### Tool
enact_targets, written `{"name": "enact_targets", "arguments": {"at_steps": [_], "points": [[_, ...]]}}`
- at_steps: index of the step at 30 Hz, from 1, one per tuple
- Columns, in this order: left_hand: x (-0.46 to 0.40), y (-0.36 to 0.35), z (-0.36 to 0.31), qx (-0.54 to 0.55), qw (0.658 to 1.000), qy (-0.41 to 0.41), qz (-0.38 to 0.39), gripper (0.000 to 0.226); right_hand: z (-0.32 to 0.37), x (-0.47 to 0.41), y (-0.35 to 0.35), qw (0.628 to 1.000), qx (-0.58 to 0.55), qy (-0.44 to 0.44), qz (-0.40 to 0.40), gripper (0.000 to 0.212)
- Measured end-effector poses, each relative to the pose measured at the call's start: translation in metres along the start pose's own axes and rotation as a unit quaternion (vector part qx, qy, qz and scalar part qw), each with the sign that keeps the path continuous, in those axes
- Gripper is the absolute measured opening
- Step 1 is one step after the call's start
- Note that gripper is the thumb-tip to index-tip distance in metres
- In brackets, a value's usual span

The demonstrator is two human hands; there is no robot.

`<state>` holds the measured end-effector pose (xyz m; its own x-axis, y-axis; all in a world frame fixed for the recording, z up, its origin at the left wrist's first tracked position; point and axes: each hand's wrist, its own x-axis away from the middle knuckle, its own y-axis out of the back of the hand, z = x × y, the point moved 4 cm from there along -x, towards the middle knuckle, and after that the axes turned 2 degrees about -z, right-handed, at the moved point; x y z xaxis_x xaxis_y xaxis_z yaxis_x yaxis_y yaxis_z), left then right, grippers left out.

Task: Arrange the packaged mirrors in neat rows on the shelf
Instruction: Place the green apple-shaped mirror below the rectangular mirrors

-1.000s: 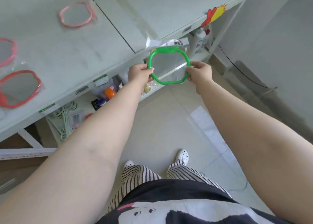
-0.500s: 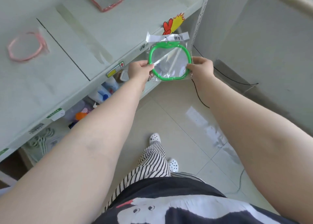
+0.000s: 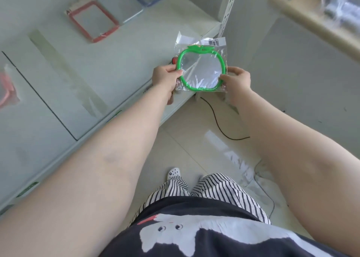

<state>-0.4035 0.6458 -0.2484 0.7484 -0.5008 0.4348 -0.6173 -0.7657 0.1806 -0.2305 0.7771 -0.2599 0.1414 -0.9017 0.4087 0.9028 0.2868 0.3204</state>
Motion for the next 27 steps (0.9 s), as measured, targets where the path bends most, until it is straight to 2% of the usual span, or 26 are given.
{"name": "enact_targets", "arguments": {"at_steps": [9,17,27], "points": [[-0.063,-0.034,-0.036,0.024,0.996,0.02,-0.087,0.027,0.056,-0.092,-0.022,0.998,0.001,0.013,0.069,0.038],[-0.089,-0.081,-0.047,0.126,0.976,0.073,-0.164,0.03,0.1,-0.165,-0.027,0.987,0.054,0.025,0.149,0.037],[-0.142,-0.059,-0.07,0.147,0.96,0.073,-0.228,0.032,0.141,-0.206,-0.091,0.972,0.095,0.047,0.208,0.037]]}}
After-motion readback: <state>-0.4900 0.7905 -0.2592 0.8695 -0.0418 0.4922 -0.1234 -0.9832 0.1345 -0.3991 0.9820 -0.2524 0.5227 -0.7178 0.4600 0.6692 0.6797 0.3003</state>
